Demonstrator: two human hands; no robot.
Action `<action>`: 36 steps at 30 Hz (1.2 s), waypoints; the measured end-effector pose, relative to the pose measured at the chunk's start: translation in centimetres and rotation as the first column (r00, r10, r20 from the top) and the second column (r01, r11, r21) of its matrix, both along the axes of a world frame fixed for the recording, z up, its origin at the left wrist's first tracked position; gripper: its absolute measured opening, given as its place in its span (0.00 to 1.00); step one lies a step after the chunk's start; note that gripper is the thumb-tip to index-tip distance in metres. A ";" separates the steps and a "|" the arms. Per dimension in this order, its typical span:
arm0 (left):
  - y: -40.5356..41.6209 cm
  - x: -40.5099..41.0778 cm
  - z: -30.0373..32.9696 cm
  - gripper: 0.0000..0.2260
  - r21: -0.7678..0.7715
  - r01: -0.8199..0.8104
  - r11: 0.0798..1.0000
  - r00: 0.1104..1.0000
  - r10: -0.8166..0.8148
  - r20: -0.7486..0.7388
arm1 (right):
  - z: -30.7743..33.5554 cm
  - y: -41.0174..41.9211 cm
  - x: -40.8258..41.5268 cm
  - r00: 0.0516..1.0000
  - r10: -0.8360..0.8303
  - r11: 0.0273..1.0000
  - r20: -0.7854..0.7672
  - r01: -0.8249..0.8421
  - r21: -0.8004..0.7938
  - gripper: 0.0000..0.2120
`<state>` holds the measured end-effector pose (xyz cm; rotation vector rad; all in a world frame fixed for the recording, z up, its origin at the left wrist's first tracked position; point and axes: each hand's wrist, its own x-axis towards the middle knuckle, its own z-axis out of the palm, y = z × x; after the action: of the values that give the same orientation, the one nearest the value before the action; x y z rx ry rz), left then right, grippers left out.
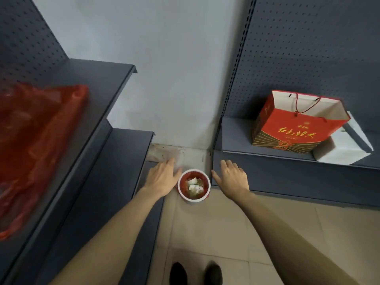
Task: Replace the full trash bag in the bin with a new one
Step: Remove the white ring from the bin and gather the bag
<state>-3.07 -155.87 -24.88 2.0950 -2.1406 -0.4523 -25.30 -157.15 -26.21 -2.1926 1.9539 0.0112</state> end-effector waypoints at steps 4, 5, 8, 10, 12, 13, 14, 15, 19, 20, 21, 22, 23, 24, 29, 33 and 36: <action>-4.3 -0.5 -9.5 0.17 -0.007 -0.060 0.998 0.998 0.060 -0.010 | -10.0 -4.5 -0.6 0.999 -0.022 0.999 0.027 0.021 0.027 0.17; -5.4 -0.7 -12.3 0.17 -0.008 -0.079 0.997 0.997 0.079 -0.010 | -13.0 -5.6 -0.7 0.999 -0.023 0.999 0.033 0.022 0.031 0.17; -7.9 -1.2 -22.0 0.16 0.010 -0.129 0.992 0.991 0.129 -0.030 | -22.8 -8.2 -1.1 1.000 -0.004 0.999 0.010 0.004 0.048 0.16; -9.3 -1.4 -28.8 0.13 0.014 -0.121 0.993 0.992 0.121 -0.018 | -29.4 -9.6 -1.3 1.000 0.004 0.999 0.004 -0.004 0.042 0.15; -10.5 -1.3 -35.0 0.11 0.010 -0.106 0.994 0.994 0.106 0.008 | -35.4 -10.9 -1.5 1.000 0.008 0.999 -0.006 -0.008 0.032 0.15; -11.1 -1.3 -38.3 0.11 0.004 -0.099 0.995 0.995 0.099 0.016 | -38.6 -11.7 -1.7 1.000 0.009 1.000 -0.012 -0.009 0.021 0.15; -11.7 -1.1 -41.0 0.11 0.003 -0.099 0.995 0.995 0.099 0.016 | -41.2 -12.4 -1.8 1.000 0.000 1.000 -0.015 0.000 0.014 0.15; -12.2 -1.0 -44.2 0.11 0.004 -0.102 0.995 0.995 0.102 0.011 | -44.3 -13.0 -1.8 1.000 -0.003 1.000 -0.016 0.003 0.009 0.14; -14.6 -0.5 -54.7 0.14 -0.017 -0.103 0.994 0.995 0.103 0.000 | -54.5 -15.4 -2.0 1.000 0.013 0.998 -0.018 -0.014 -0.059 0.15; -15.2 -0.4 -56.8 0.14 -0.023 -0.103 0.994 0.995 0.104 0.008 | -56.6 -15.9 -2.0 1.000 0.006 0.997 -0.018 -0.008 -0.078 0.15; -15.7 -0.3 -58.8 0.14 -0.022 -0.110 0.994 0.994 0.110 0.017 | -58.6 -16.5 -2.1 1.000 -0.002 0.996 -0.019 0.000 -0.091 0.15; -16.3 -0.2 -60.5 0.14 -0.022 -0.113 0.993 0.993 0.113 0.023 | -60.3 -17.0 -2.2 1.000 -0.017 0.995 -0.014 0.016 -0.096 0.15; -16.7 -0.1 -62.2 0.15 -0.023 -0.121 0.992 0.992 0.122 0.030 | -61.9 -17.4 -2.3 0.999 -0.037 0.994 -0.007 0.036 -0.100 0.16; -17.0 0.0 -63.6 0.15 -0.028 -0.138 0.990 0.990 0.139 0.040 | -63.2 -17.8 -2.4 0.999 -0.054 0.993 0.001 0.054 -0.103 0.16; -17.3 0.3 -68.3 0.15 -0.047 -0.239 0.970 0.971 0.239 -0.003 | -68.1 -19.0 -2.8 0.987 -0.137 0.982 0.084 0.147 -0.115 0.14; -17.7 0.6 -70.6 0.09 -0.039 -0.378 0.925 0.906 0.361 -0.221 | -69.5 -19.3 -2.8 0.934 -0.234 0.965 0.271 0.258 -0.056 0.12; -18.2 0.6 -71.0 0.08 0.025 -0.486 0.874 0.812 0.462 -0.356 | -70.1 -19.4 -2.6 0.883 -0.293 0.946 0.366 0.323 -0.021 0.12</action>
<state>-2.43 -174.11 -95.90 2.2011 -1.3530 -0.6222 -27.89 -176.54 -96.30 -1.7417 2.0828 -0.4908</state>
